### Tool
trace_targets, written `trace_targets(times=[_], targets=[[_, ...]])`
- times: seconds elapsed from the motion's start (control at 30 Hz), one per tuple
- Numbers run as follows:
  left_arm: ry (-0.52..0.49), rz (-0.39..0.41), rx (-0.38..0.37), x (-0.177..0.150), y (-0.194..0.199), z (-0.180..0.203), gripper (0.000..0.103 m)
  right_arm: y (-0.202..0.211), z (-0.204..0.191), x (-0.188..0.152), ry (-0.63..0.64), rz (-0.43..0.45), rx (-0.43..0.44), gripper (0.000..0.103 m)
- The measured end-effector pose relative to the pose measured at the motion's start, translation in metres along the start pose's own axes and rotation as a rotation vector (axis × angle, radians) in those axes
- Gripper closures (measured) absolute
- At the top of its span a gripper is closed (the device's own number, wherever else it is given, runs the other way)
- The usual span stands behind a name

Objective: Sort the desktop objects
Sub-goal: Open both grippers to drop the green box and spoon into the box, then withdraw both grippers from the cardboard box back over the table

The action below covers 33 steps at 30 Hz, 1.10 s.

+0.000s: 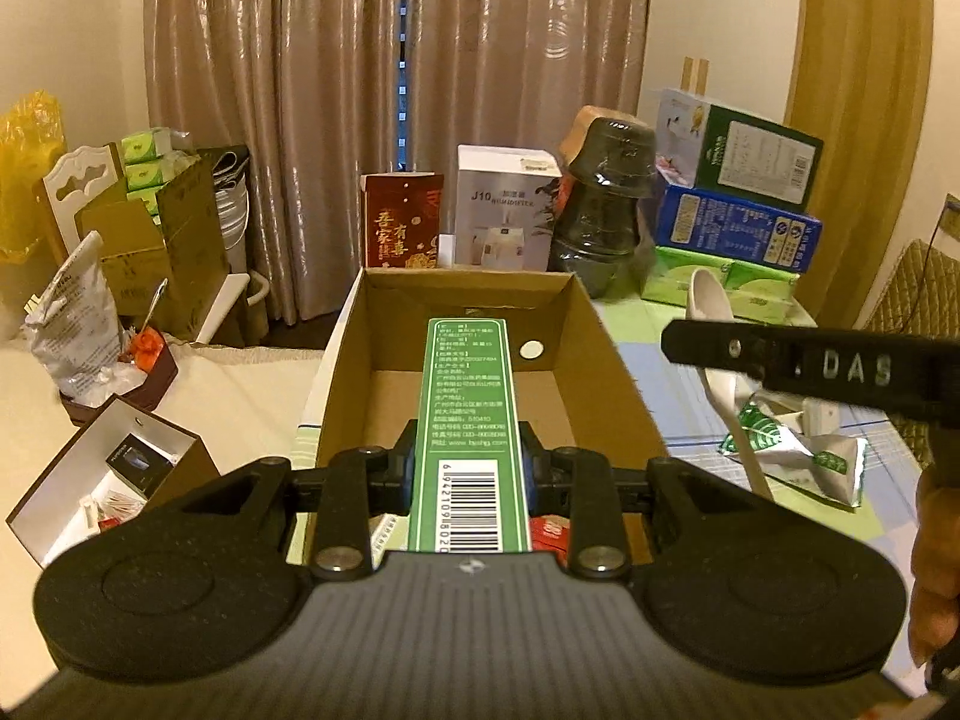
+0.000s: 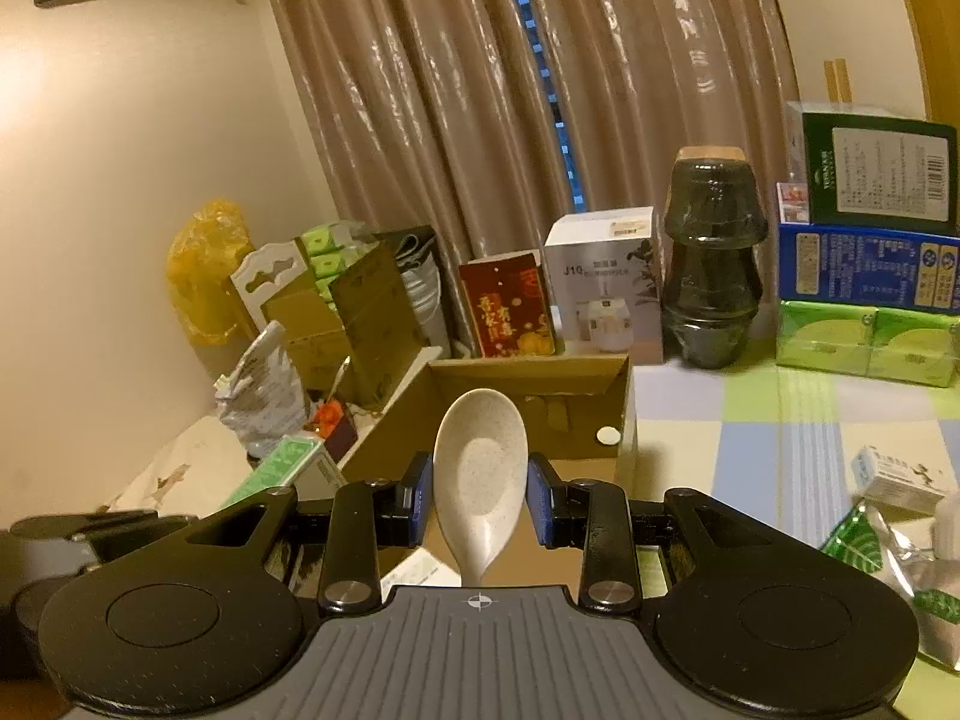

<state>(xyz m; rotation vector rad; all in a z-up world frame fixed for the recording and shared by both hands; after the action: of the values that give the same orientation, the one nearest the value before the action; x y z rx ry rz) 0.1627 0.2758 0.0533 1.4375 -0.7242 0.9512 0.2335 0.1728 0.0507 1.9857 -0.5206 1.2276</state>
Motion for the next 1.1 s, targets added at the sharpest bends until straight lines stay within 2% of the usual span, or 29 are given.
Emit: trace_targets(times=[0.3, 0.33, 0.37, 0.43, 0.53, 0.73, 0.93, 1.1], targets=[[0.015, -0.017, 0.001, -0.007, -0.037, -0.013, 0.078, -0.041, 0.003, -0.010, -0.002, -0.025, 0.006, 0.073], [0.020, -0.016, 0.001, -0.007, -0.040, -0.015, 0.077, -0.045, 0.004, -0.012, -0.010, -0.035, 0.004, 0.070], [0.029, -0.017, 0.003, -0.008, -0.044, -0.016, 0.077, -0.047, 0.006, -0.013, -0.022, -0.041, 0.002, 0.059], [0.044, -0.012, 0.010, -0.008, -0.048, -0.019, 0.076, -0.046, 0.011, -0.014, -0.041, -0.030, -0.002, 0.048], [0.058, -0.003, 0.017, -0.009, -0.048, -0.025, 0.075, -0.040, 0.019, -0.017, -0.053, -0.026, -0.018, 0.047], [0.091, 0.005, 0.030, -0.017, -0.033, -0.030, 0.074, -0.012, 0.038, -0.030, -0.122, -0.027, -0.045, 0.045], [0.113, 0.009, 0.036, -0.023, -0.008, -0.023, 0.070, 0.036, 0.058, -0.050, -0.182, -0.020, -0.100, 0.036], [0.121, 0.005, 0.033, -0.029, 0.014, -0.008, 0.065, 0.077, 0.070, -0.065, -0.179, -0.018, -0.139, 0.030]])
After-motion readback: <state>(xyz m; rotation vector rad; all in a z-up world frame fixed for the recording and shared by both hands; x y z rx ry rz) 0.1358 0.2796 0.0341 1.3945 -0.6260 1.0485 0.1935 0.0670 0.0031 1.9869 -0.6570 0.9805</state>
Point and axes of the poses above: each gripper's, at about its wrist camera, not at the fingertips, and y roughly against the way its jaws point, z to its right, x to its top, the point moved 7 cm from there along -y, roughly the way its jaws point, and after that the axes turned 7 degrees about z, right-handed, at the moved point
